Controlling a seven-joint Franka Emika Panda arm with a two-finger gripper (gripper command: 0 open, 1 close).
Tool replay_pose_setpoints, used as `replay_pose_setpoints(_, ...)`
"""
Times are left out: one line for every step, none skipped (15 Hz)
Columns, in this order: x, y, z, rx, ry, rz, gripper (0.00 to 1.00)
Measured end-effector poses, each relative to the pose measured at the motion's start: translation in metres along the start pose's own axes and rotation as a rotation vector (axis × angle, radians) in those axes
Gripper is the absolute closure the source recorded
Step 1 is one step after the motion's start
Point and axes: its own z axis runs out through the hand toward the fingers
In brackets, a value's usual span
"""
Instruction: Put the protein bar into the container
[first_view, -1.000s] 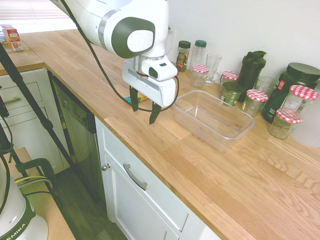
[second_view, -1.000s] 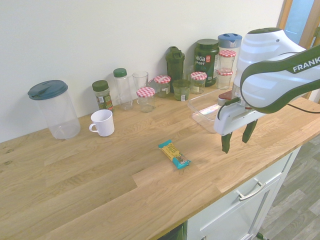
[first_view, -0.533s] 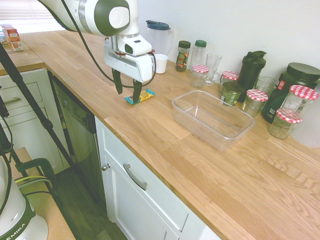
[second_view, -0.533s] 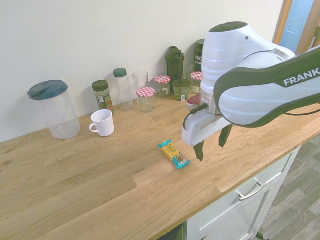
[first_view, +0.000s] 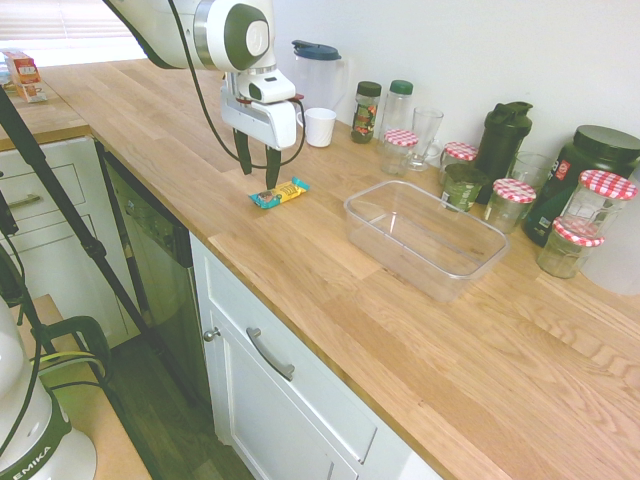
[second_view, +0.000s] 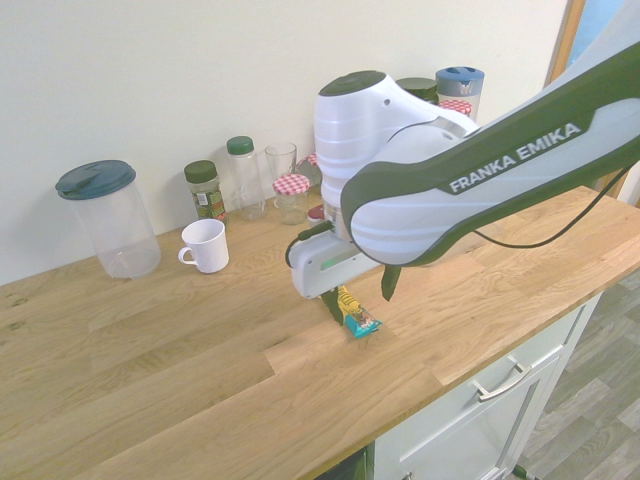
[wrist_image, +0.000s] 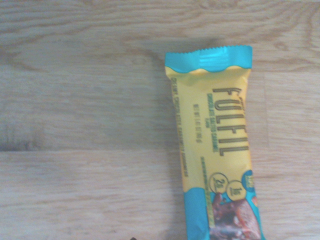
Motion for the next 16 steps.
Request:
replay_pose_setpoints(0.002, -0.003, 0.003, -0.002, -0.003, 0.006, 0.0)
replay_pose_setpoints(0.006, -0.004, 0.006, -0.003, -0.005, 0.011, 0.0)
replay_pose_setpoints(0.009, -0.004, 0.009, -0.004, -0.006, 0.016, 0.0)
replay_pose_setpoints(0.012, -0.005, 0.011, -0.005, -0.008, 0.021, 0.0)
replay_pose_setpoints(0.015, -0.007, 0.013, -0.006, -0.007, 0.022, 0.0)
replay_pose_setpoints(0.015, -0.009, 0.015, -0.005, -0.006, 0.019, 0.0)
replay_pose_setpoints(0.015, -0.013, 0.017, -0.005, -0.007, 0.016, 0.0)
replay_pose_setpoints(0.015, -0.015, 0.019, -0.007, -0.008, 0.013, 0.0)
replay_pose_setpoints(0.016, -0.018, 0.022, -0.009, -0.011, 0.014, 0.0)
replay_pose_setpoints(0.019, -0.021, 0.025, -0.011, -0.013, 0.017, 0.0)
replay_pose_setpoints(0.022, -0.022, 0.026, -0.011, -0.014, 0.022, 0.0)
replay_pose_setpoints(0.025, -0.024, 0.026, -0.009, -0.013, 0.026, 0.0)
replay_pose_setpoints(0.028, -0.025, 0.027, -0.009, -0.012, 0.03, 0.0)
replay_pose_setpoints(0.032, -0.025, 0.028, -0.01, -0.013, 0.034, 0.0)
replay_pose_setpoints(0.035, -0.025, 0.03, -0.013, -0.014, 0.037, 0.0)
replay_pose_setpoints(0.038, -0.026, 0.034, -0.017, -0.016, 0.038, 0.0)
